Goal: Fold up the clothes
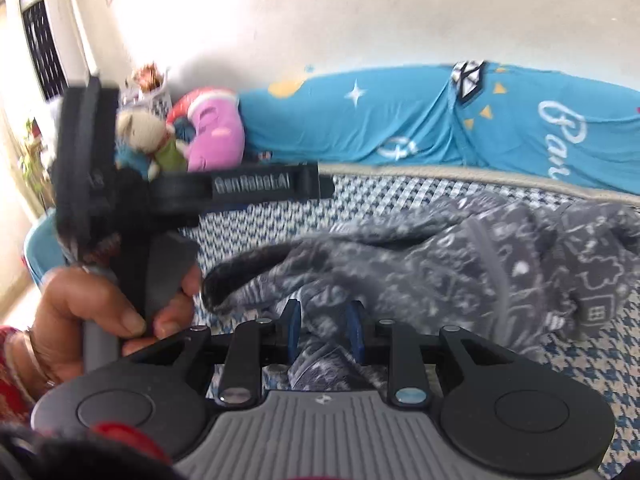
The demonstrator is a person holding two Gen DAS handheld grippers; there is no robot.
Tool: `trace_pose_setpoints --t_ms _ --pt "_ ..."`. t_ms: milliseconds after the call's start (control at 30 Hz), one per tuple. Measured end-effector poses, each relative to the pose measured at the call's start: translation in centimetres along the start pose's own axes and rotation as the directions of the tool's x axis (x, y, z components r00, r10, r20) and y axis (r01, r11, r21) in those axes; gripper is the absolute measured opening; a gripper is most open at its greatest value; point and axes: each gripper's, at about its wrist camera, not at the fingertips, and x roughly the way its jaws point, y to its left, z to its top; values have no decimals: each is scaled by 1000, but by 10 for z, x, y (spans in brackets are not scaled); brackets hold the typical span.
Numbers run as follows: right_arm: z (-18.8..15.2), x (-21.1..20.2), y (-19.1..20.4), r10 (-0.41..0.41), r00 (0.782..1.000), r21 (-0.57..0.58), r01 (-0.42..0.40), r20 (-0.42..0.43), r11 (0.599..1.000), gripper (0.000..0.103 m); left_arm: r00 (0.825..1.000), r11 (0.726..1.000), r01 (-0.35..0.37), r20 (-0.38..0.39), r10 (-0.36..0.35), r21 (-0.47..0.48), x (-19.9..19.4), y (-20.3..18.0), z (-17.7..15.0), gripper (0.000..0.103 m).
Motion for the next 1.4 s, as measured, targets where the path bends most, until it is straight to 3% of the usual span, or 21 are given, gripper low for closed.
trace_pose_setpoints --t_ms 67,333,533,733,900,1067,1233,1400 --pt "-1 0 -8 -25 1000 27 25 -9 999 36 1000 999 8 -5 -8 33 5 -9 -3 103" --pt "-10 6 -38 -113 991 117 120 -66 986 36 996 990 2 -85 11 140 36 -36 -22 103" --pt "-24 31 -45 -144 977 130 165 -154 978 37 989 980 -66 -121 89 189 58 -40 -34 103" --pt "-21 37 -52 -137 977 151 163 -165 975 39 980 968 -99 -143 135 231 71 -45 -44 103" --pt "-21 39 -52 -135 977 148 161 -166 976 39 985 974 -126 -89 145 186 65 -43 -41 102" --pt "-20 38 -51 -133 978 149 158 -163 976 39 991 983 -105 -66 116 151 60 -42 -39 85" --pt "-24 35 -46 -142 977 135 163 -157 977 39 994 986 -93 -36 99 139 54 -43 -39 80" --pt "-23 35 -45 -142 977 136 164 -157 977 39 993 982 -87 -62 99 169 64 -51 -43 81"
